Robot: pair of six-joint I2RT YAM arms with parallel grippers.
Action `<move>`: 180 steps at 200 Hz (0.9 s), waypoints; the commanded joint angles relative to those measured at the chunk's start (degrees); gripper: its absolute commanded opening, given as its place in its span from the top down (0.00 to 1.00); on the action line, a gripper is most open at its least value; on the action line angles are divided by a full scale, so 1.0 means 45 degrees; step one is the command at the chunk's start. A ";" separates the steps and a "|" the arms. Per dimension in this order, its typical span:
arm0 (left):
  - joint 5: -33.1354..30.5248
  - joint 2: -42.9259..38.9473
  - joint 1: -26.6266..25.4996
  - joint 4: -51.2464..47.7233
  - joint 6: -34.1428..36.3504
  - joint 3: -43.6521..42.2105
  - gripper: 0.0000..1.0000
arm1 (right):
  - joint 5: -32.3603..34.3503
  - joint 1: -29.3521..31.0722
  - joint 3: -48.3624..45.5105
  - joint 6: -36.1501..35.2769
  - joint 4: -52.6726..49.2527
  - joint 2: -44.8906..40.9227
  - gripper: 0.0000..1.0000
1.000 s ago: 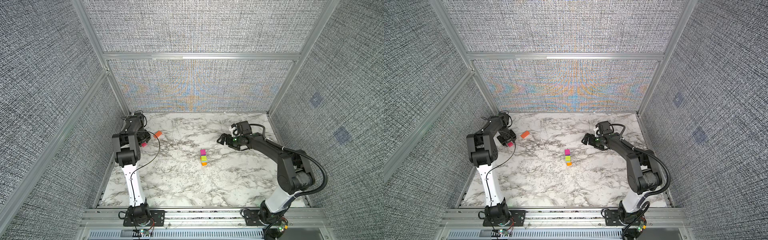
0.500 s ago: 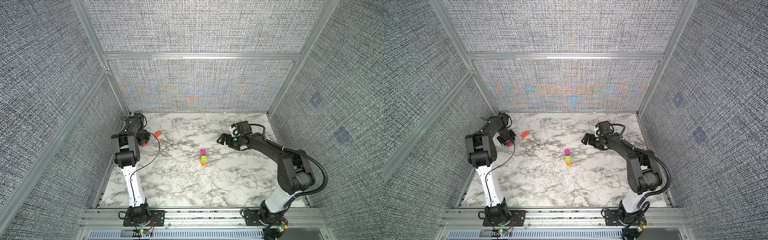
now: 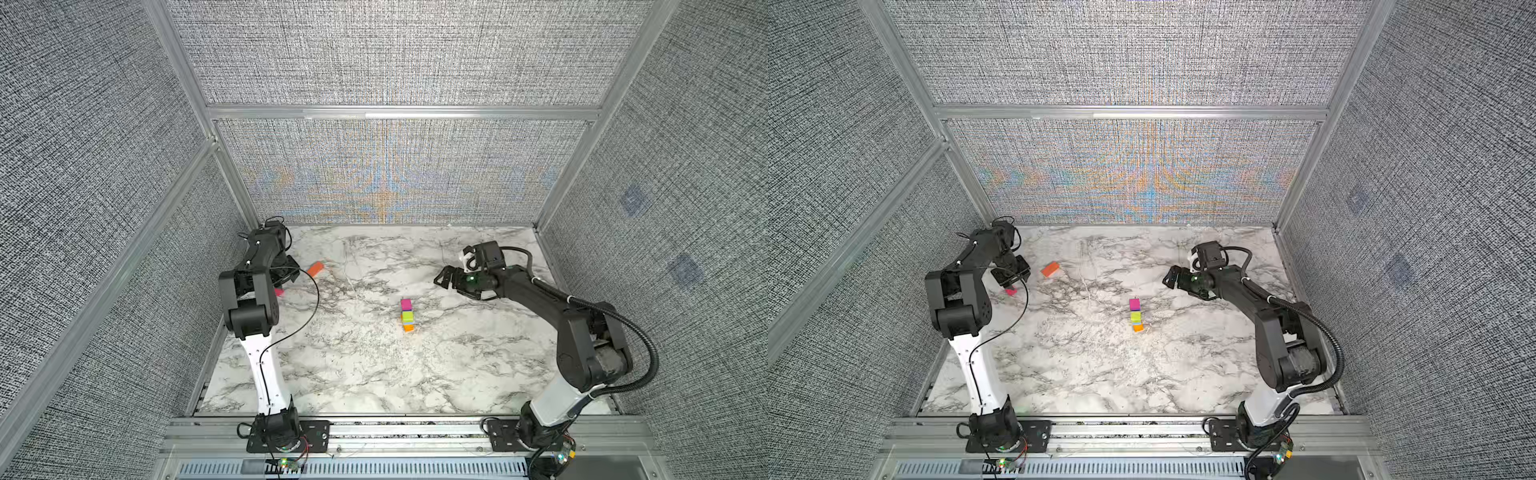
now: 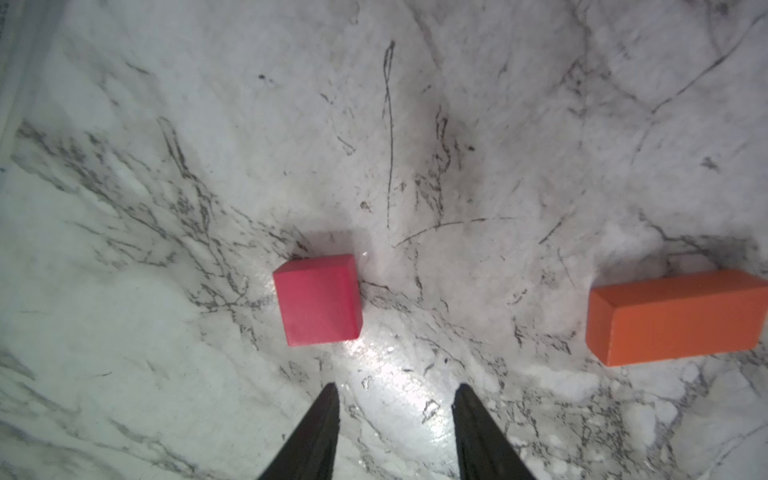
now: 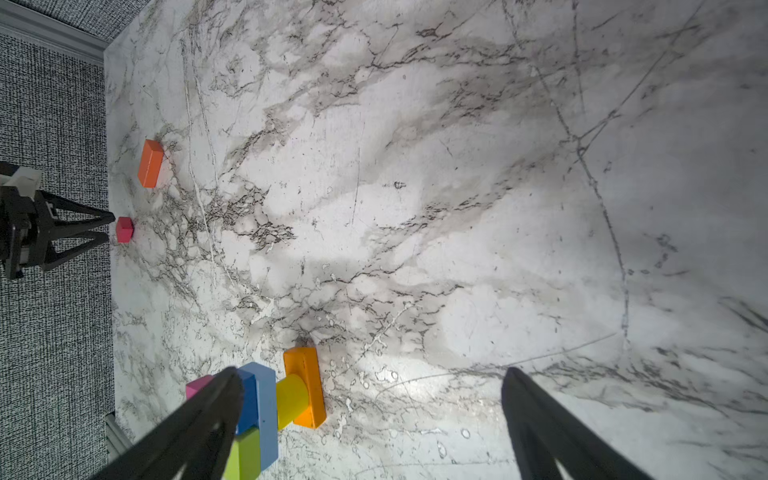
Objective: Build the wood block tower
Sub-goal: 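Lower the left gripper onto the pink cube and close on it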
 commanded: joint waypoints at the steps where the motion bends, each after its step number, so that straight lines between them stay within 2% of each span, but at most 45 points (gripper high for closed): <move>1: 0.0019 0.0207 0.0010 -0.0278 0.0199 0.0138 0.51 | -0.0157 0.0025 -0.0014 -0.0170 -0.0276 -0.0035 0.01; 48: -0.0399 0.0244 0.0066 -0.0587 0.0291 0.0326 0.46 | -0.0217 0.0013 0.0018 -0.0160 -0.0213 0.0104 0.01; 126: -0.0585 -0.0053 0.0595 -0.0333 0.0181 -0.0504 0.45 | -0.0452 0.0022 -0.0096 -0.0078 0.0013 0.0195 0.01; 180: -0.0628 0.0252 0.0655 -0.0432 0.0201 0.0002 0.45 | -0.0452 0.0011 -0.0082 -0.0095 -0.0021 0.0231 0.01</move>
